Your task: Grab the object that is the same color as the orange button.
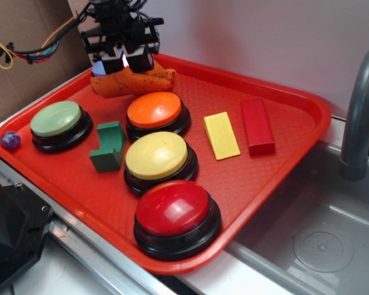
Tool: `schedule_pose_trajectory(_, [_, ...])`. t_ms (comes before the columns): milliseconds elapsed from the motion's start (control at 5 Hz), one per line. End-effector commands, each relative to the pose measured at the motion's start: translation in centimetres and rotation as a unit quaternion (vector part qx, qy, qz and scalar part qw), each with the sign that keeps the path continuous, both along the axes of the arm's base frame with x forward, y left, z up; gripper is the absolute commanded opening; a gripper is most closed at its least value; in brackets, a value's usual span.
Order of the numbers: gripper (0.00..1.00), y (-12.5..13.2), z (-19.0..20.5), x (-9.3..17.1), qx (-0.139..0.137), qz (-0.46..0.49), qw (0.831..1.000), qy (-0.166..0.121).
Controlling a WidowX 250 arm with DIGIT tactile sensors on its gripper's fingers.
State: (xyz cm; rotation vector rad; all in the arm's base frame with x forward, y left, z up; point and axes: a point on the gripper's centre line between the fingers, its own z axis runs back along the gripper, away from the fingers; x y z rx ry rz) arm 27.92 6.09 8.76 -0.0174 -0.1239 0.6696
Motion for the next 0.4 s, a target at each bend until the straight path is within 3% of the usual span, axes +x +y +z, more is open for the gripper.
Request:
schedule_pose_trajectory(0, [0.00, -1.9, 6.5, -3.1, -0.037, -0.116, 0.993, -0.013])
schedule_pose_trajectory(200, [0.00, -4.2, 7.7, -6.1, -0.043, -0.195, 0.980, 0.019])
